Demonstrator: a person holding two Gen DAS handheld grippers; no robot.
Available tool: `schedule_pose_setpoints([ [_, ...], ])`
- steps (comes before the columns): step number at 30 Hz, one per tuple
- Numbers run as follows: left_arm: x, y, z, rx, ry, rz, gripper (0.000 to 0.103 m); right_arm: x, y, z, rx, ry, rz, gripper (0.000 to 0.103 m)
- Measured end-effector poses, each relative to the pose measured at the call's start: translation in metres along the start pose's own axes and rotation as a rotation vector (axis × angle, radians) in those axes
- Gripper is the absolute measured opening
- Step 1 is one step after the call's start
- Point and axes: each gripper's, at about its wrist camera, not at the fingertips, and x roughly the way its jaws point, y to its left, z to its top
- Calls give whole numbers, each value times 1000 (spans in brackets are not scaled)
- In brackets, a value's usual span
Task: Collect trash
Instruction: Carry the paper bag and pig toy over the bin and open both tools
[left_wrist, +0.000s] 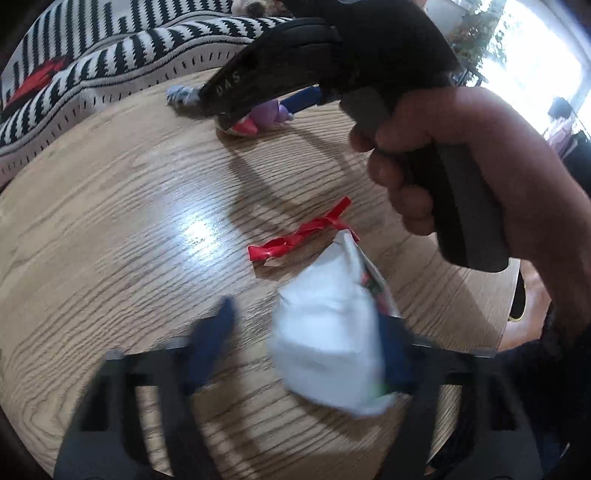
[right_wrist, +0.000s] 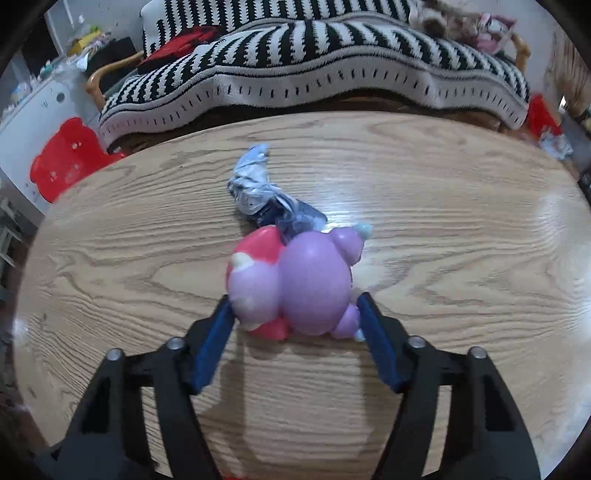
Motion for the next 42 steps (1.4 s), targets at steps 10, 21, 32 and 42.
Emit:
schedule_pose_setpoints([
  [10,-42,7,5,-31,-34,14,47,-74,-23,-35,47,-78,72,51],
  [21,-64,-13,29,-29,-136,73,47,-146,-94,-102,141,-121,-13,51],
  [32,-41,-135,77,99,-179,-64,47,-240,-215,-201,324,-226,-184,51],
  [42,11,-303,84,318,-140,-269,47,-297,-325,-339,614,-240,-297,51],
])
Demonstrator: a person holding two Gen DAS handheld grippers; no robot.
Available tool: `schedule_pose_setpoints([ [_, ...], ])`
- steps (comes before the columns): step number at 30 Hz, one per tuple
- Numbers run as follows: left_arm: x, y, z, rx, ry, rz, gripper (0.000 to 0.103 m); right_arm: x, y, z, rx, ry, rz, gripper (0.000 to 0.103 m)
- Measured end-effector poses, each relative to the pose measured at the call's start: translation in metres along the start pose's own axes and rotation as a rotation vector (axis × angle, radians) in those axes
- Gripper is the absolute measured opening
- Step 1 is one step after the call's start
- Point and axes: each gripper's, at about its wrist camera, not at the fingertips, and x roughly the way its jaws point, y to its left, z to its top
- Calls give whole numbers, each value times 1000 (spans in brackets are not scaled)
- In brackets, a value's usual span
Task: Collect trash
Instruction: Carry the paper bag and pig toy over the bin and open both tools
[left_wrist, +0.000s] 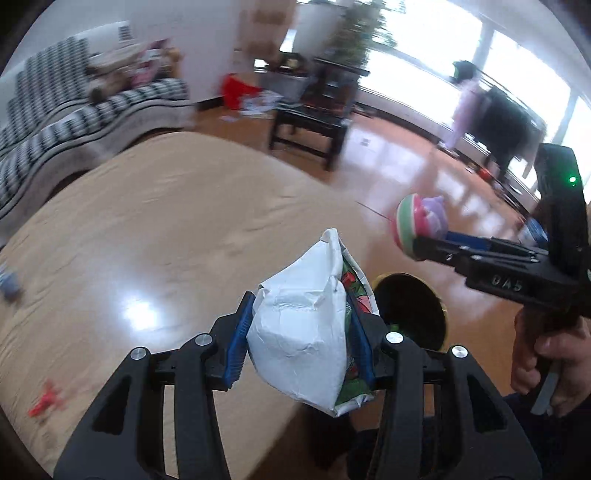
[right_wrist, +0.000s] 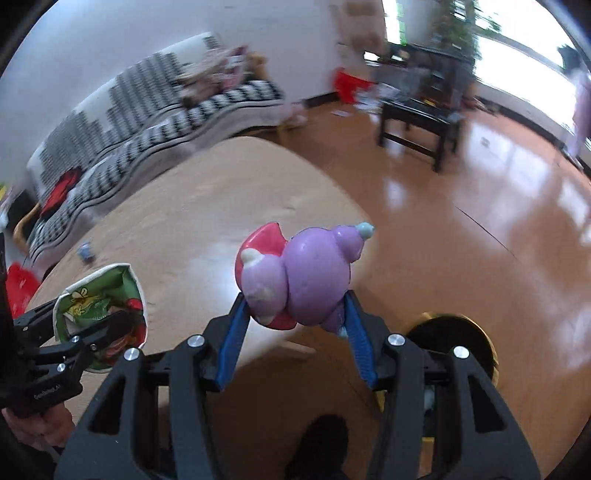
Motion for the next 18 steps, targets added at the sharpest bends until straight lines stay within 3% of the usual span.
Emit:
schedule_pose_setpoints([
  [3,29,-35,2,40,34,-83,47,-2,-51,-15,94,17,-47,51],
  [8,80,-85,-8,112,111,-159,47,-2,-125,-36,259,55,-116,52],
  [13,130,-122,-16,139,186,-220,47,6,-159,-48,357,102,-129,53],
  [18,160,-136,-19,128,230,-235,47,7,-172,-51,388,113,-150,54],
])
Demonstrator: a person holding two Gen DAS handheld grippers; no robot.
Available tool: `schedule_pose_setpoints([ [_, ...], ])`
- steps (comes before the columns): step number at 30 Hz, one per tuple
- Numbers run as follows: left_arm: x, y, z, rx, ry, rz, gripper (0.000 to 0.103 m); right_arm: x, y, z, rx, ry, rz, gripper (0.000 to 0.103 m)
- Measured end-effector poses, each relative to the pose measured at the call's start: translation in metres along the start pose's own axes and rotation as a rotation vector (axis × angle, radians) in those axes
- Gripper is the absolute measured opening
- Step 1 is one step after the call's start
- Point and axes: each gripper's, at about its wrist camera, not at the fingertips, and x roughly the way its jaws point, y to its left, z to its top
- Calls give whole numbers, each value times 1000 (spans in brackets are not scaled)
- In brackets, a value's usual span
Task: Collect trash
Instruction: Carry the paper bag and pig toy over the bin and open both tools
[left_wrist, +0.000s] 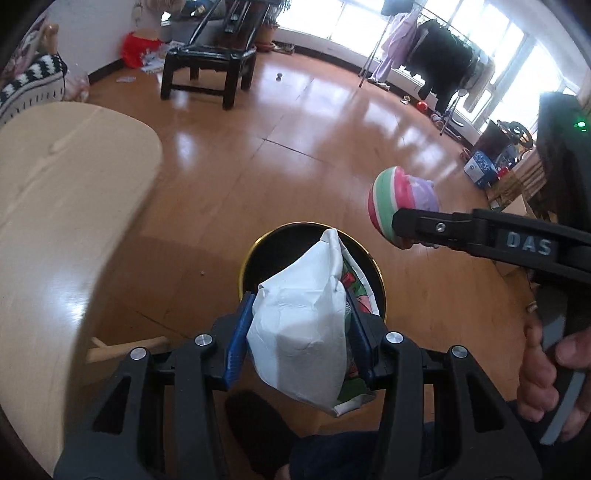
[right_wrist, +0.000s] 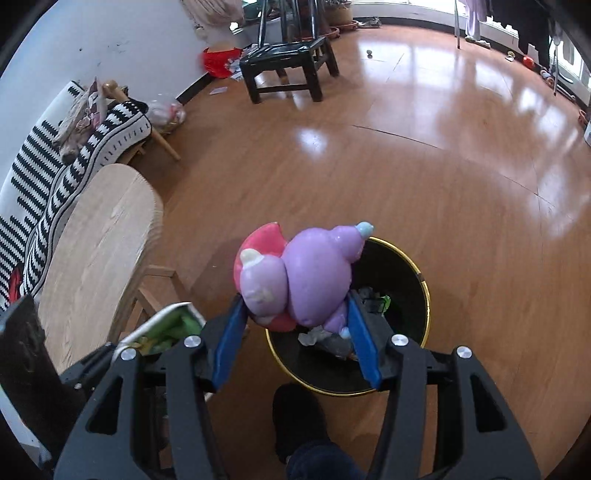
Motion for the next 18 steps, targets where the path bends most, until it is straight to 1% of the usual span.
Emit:
schedule_pose_setpoints([
  [4,11,-1,3,-14,10,-19,47,-2,-1,1,12,-8,-12,56],
  [8,22,-5,4,-1,22,-32,47,1,0,8,31,-8,-20,57],
  [12,32,-10,4,14,31,-35,47,1,-1,6,50,-11,-33,57],
  [15,37,-14,4,29,42,-41,48,1,-2,2,62,-6,-47,62],
  [16,39,-15,4,37,45,-40,51,1,-3,2,65,-5,-49,66],
  [17,39,-16,4,42,46,-38,63,1,-3,2,67,-4,-51,70],
  [18,38,-17,4,46,46,-31,76,1,-4,2,70,-7,-54,77],
])
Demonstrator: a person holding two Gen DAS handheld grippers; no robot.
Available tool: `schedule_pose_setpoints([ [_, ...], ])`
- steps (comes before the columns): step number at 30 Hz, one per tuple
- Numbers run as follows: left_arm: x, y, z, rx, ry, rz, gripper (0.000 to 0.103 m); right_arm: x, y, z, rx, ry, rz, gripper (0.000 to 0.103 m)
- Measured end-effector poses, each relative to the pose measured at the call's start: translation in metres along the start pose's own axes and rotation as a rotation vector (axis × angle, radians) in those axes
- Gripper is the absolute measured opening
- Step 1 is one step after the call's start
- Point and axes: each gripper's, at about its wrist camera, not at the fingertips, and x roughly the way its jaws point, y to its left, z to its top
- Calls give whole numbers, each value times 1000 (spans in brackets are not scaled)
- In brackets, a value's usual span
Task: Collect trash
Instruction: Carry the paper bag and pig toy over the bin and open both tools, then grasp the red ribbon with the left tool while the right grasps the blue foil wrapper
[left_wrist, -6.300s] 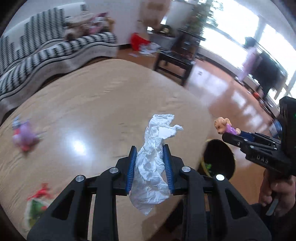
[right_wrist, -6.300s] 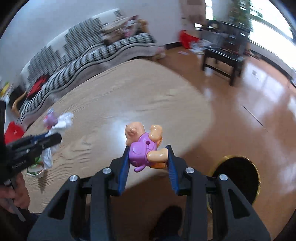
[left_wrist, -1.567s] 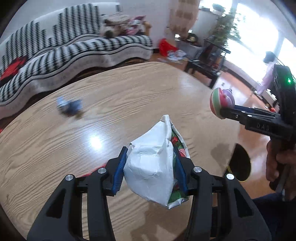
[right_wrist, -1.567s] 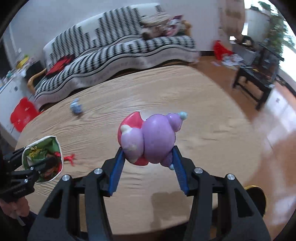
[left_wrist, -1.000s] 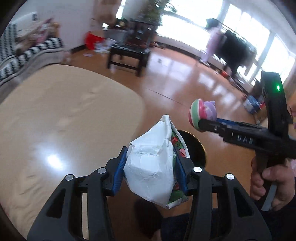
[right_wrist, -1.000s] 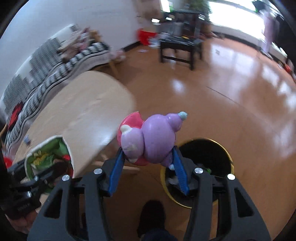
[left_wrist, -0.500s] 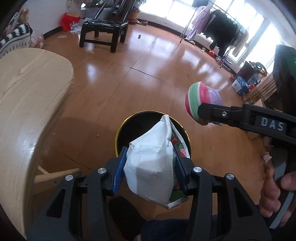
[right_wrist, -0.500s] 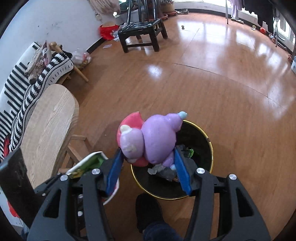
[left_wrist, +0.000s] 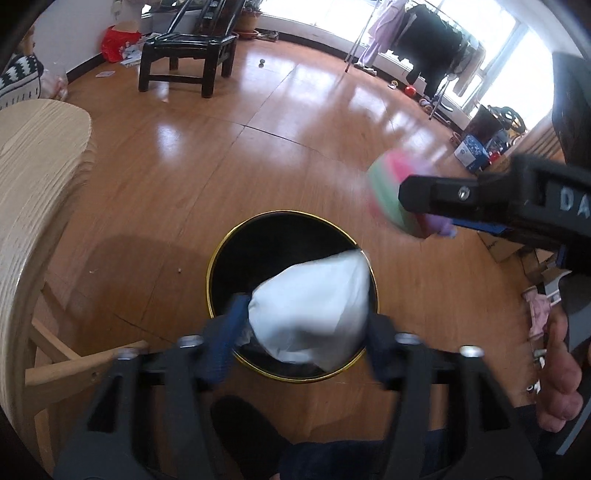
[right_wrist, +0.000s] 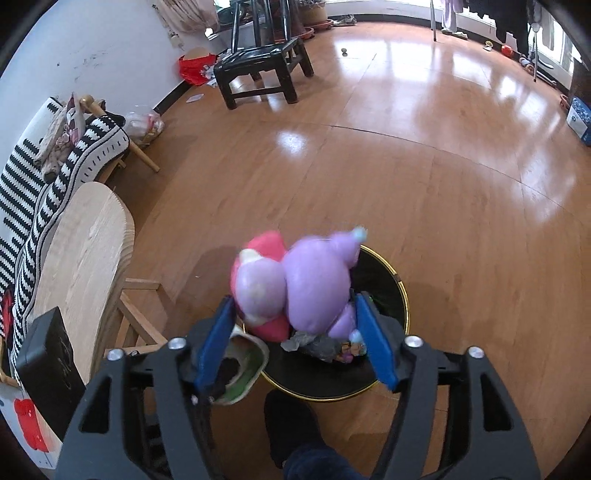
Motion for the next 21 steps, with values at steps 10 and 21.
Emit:
schedule_pose_setpoints([
  [10,-13,0,-2,25,-19,23,84,-4,2,0,13,-18,5,80],
  [21,-132,40,-19,2,-168,165,91,-37,73,-6,-143,-124,112,87],
])
